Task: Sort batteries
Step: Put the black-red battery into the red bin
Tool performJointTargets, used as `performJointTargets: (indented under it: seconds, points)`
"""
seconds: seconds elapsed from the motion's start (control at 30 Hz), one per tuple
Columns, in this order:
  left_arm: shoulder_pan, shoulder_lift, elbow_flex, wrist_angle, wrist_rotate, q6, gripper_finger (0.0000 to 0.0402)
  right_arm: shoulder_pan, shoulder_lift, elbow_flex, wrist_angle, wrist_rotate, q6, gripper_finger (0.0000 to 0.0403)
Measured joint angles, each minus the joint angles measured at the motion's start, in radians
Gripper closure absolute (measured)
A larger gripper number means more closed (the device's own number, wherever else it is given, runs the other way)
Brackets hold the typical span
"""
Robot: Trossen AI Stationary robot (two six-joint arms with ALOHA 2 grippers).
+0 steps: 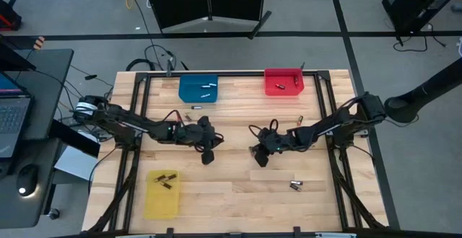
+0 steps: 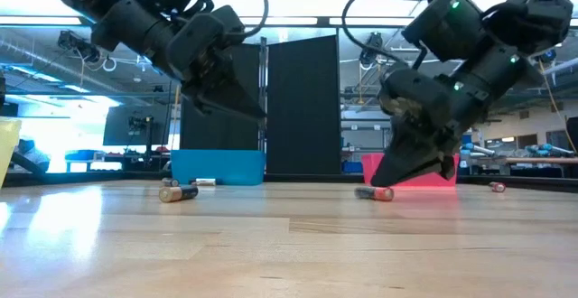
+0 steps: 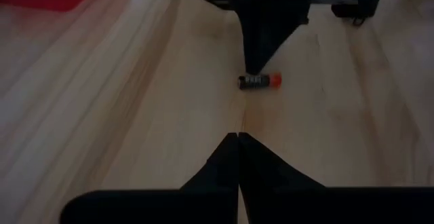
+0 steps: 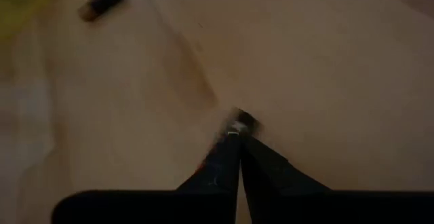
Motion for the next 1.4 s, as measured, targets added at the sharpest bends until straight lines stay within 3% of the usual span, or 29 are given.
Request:
performJointTargets:
  seconds: [0.23, 0.4, 0.6, 0.73, 1.07, 1.4]
  points:
    - [0.0, 0.0, -0.014, 0.016, -0.008, 0.0, 0.0393, -0.006, 0.007, 0.0, -0.02, 0.013, 0.052, 0.0385]
    - [0.0, 0.0, -0.014, 0.062, -0.014, 0.025, 0.0393, -0.004, -0.019, 0.033, -0.076, 0.013, 0.035, 0.0336]
    - [0.0, 0.0, -0.014, 0.067, -0.018, 0.027, 0.0393, 0.018, -0.017, 0.16, -0.283, 0.013, -0.055, 0.0261]
    - [0.0, 0.0, -0.014, 0.067, -0.021, 0.028, 0.0393, 0.057, 0.007, 0.198, -0.36, 0.033, -0.097, 0.0232]
    - [-0.001, 0.0, -0.014, 0.074, -0.039, 0.028, 0.0394, 0.096, 0.092, 0.2, -0.348, 0.14, -0.106, 0.0245]
    - [-0.001, 0.0, -0.014, 0.073, -0.039, 0.029, 0.0394, 0.032, 0.096, 0.198, -0.314, 0.125, -0.23, 0.0254]
